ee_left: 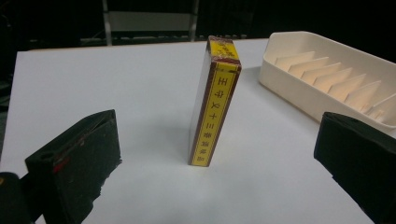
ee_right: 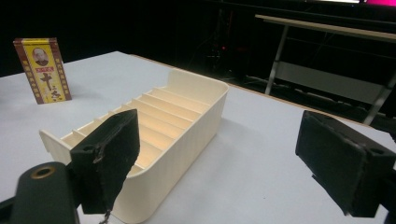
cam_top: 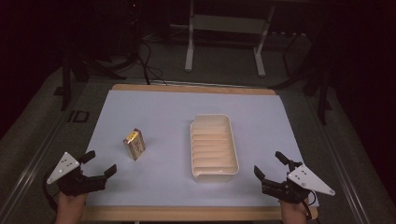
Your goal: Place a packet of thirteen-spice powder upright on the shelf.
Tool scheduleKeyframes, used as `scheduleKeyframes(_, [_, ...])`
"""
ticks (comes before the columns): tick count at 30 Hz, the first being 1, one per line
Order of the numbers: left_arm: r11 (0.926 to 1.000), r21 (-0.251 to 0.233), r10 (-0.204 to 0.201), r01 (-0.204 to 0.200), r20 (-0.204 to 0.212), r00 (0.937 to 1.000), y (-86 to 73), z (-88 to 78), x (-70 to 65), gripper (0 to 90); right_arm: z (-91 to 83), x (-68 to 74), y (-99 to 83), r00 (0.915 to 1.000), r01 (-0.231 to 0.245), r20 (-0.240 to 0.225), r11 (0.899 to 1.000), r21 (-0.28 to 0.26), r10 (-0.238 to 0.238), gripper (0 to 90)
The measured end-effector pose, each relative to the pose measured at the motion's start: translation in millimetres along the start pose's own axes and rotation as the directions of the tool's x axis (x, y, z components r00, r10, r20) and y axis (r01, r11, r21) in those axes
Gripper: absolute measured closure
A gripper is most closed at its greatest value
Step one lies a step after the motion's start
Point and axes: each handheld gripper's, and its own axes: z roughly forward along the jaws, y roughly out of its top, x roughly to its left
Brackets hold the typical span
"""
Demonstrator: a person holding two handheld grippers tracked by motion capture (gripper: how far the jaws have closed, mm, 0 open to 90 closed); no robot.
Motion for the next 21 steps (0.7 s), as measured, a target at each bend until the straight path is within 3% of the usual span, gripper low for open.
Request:
scheduleKeyframes(5, [0.9995, -0.015, -0.026, 0.027, 0.002, 0.9996, 0.0, 0.6, 1.7, 0.6, -0.9, 0.2, -0.3, 1.0000, 0.001, 0.000, 1.000, 0.001, -0.001, 13.5])
scheduleKeyframes(10, [0.9999, -0.007, -0.013, 0.014, 0.008, 0.9999, 2.8, 3.8, -1.7, 0.6, 0.1, 0.9, -1.4, 1.0000, 0.008, 0.002, 1.000, 0.008, -0.008, 13.5])
scheduleKeyframes(11, [0.9999, 0.002, 0.012, -0.012, 0.013, 0.9998, 6.5, 7.0, -6.0, 0.6, 0.1, 0.7, -1.9, 1.0000, 0.007, 0.001, 1.000, 0.011, -0.007, 13.5])
scheduleKeyframes(16, [0.9990, 0.016, 0.040, -0.042, 0.072, 0.9966, 19.4, 12.3, -14.2, 0.5, -1.2, -1.9, -5.2, 0.9998, -0.014, -0.011, 1.000, 0.022, 0.014, 13.5])
scheduleKeyframes(18, [0.9947, 0.055, 0.081, -0.087, 0.104, 0.9913, 29.9, 18.5, -19.5, 0.5, 0.8, -1.0, -6.0, 0.9996, -0.012, -0.027, 0.999, 0.029, 0.013, 13.6])
scheduleKeyframes(21, [0.9912, 0.095, 0.083, -0.092, 0.096, 0.9919, 37.0, 25.7, -23.3, 0.5, 4.6, 4.5, -4.4, 0.9989, 0.005, -0.048, 0.999, 0.036, -0.003, 13.6])
